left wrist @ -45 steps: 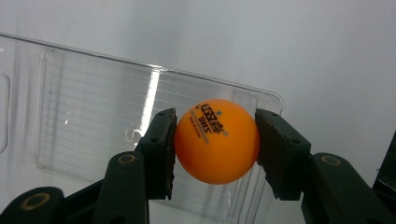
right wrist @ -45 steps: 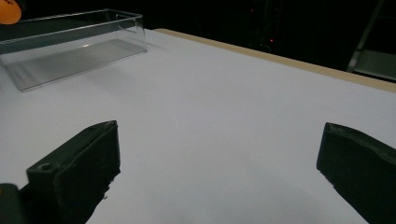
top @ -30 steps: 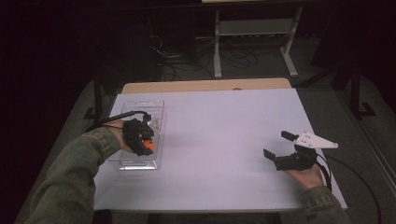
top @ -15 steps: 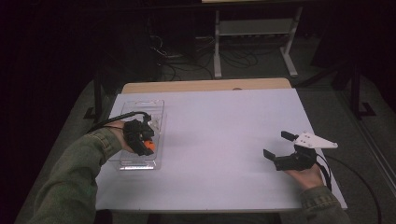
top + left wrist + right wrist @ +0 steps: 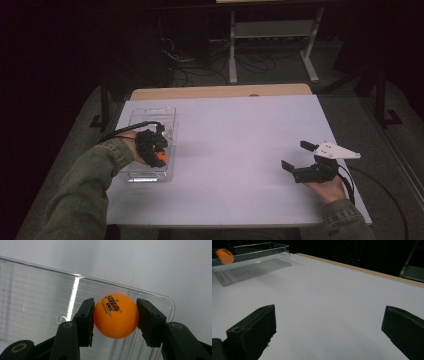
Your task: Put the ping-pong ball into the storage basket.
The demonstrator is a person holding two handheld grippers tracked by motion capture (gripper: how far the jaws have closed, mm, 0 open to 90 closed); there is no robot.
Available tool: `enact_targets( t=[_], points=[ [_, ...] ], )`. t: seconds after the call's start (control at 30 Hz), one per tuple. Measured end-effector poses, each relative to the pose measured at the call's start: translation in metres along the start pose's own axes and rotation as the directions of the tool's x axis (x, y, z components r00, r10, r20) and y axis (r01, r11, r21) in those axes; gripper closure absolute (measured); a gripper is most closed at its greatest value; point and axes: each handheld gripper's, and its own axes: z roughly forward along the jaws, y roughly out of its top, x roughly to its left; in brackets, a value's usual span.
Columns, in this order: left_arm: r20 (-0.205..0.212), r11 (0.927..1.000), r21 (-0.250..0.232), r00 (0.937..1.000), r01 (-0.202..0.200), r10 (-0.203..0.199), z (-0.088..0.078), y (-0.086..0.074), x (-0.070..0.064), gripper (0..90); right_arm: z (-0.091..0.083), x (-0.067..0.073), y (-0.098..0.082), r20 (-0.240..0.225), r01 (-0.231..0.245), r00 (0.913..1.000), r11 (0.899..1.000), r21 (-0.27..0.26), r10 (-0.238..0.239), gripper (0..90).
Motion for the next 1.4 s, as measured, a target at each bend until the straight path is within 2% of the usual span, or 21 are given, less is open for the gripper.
enact_targets(
  t=[0.23,0.5,0.7,0.87,0.97,1.23,1.4],
  points=[
    [0.007,0.9999,0.006,0.9999,0.011,-0.011,0.009,-0.004,0.002,50.0,0.0,0.0,0.0,-0.002,0.001,1.0,1.0,0.001,-0.001,0.0],
    [0.017,0.9992,-0.014,0.9991,0.039,-0.039,0.017,-0.008,0.006,50.0,0.0,0.0,0.0,0.0,0.001,1.0,1.0,0.002,-0.001,0.0],
    [0.02,0.9992,-0.003,0.999,0.041,-0.04,0.025,-0.009,0.007,50.0,0.0,0.0,0.0,-0.002,0.002,1.0,1.0,0.003,-0.002,0.0],
    [0.031,0.9981,-0.004,0.9976,0.062,-0.062,0.031,-0.009,0.009,50.0,0.0,0.001,0.0,-0.004,0.003,1.0,1.0,0.001,-0.003,0.0],
    [0.025,0.9978,0.011,0.9975,0.066,-0.066,0.033,-0.01,0.01,50.0,-0.001,0.001,0.0,-0.005,0.004,1.0,1.0,-0.003,-0.004,0.0],
    [0.011,0.9971,0.015,0.9972,0.074,-0.075,0.031,-0.013,0.01,49.9,-0.001,0.001,0.001,-0.006,0.003,1.0,1.0,-0.004,-0.003,0.0],
    [-0.006,0.9954,0.017,0.9955,0.094,-0.094,0.03,-0.015,0.012,49.3,-0.001,0.001,0.0,-0.005,0.004,1.0,1.0,-0.002,-0.004,0.0]
  ],
)
